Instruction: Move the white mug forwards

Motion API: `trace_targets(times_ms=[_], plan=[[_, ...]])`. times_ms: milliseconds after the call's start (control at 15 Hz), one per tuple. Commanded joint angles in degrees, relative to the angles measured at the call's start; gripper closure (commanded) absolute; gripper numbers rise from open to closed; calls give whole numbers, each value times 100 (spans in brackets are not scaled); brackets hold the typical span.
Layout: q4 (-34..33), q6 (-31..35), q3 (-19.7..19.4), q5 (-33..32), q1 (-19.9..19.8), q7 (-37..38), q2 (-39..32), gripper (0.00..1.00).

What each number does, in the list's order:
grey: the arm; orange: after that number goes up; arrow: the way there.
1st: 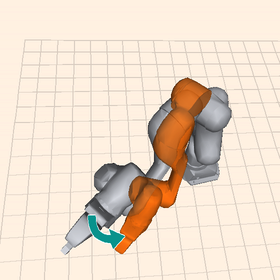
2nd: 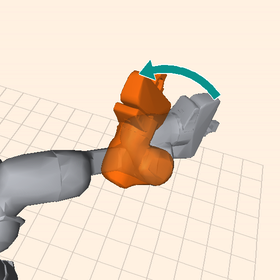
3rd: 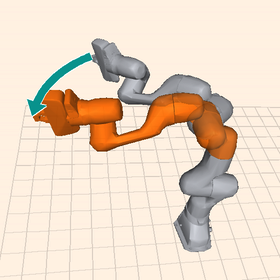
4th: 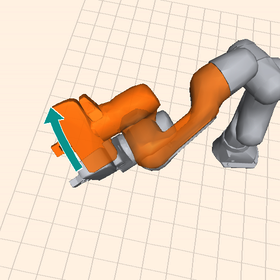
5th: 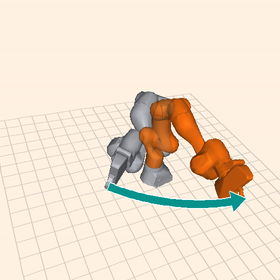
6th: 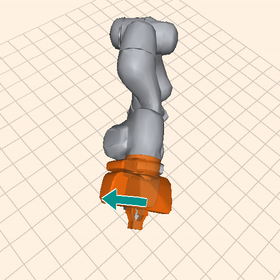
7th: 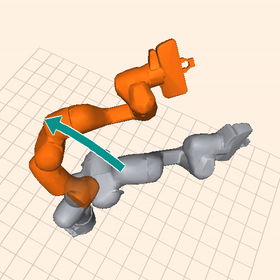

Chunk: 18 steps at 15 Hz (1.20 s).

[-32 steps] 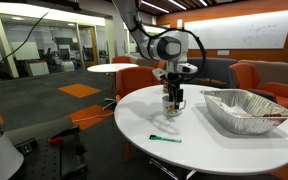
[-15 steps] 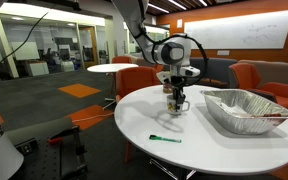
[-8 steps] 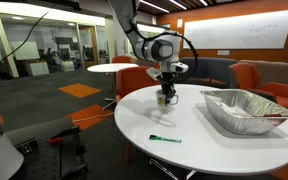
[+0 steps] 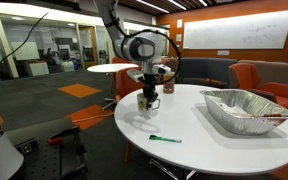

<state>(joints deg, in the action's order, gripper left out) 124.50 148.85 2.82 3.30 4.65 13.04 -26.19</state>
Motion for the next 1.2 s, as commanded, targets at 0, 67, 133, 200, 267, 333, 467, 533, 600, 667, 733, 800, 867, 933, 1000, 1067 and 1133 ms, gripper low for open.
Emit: trace_targets(times_ms=[0, 67, 133, 200, 267, 333, 467, 533, 600, 667, 733, 800, 867, 933, 1000, 1067, 1133], plan=[[819, 312, -33, 100, -141, -352, 575, 97], [990, 394, -83, 53, -145, -358, 643, 97], [1122, 476, -93, 78, -183, -381, 667, 97], [1219, 588, -136, 37, -177, -381, 669, 97], [1297, 768, -141, 59, -195, -391, 636, 97], [1353, 981, -106, 120, -232, -433, 595, 97], [1412, 1300, -10, 258, -302, -485, 521, 97], [1438, 1397, 61, 335, -351, -541, 519, 97], [1457, 1425, 73, 356, -351, -515, 527, 63], [1479, 1455, 102, 354, -380, -588, 552, 62], [1460, 1297, 264, 503, -529, -767, 609, 55], [1481, 1269, 296, 517, -561, -880, 693, 49], [1478, 1112, 394, 586, -668, -1131, 826, 40], [1456, 808, 399, 548, -695, -1285, 1046, 34], [1408, 424, 172, 271, -536, -1161, 1273, 25], [1342, 5, 154, 242, -565, -1254, 1522, 18], [1260, -331, 146, 307, -603, -1385, 1737, 10]])
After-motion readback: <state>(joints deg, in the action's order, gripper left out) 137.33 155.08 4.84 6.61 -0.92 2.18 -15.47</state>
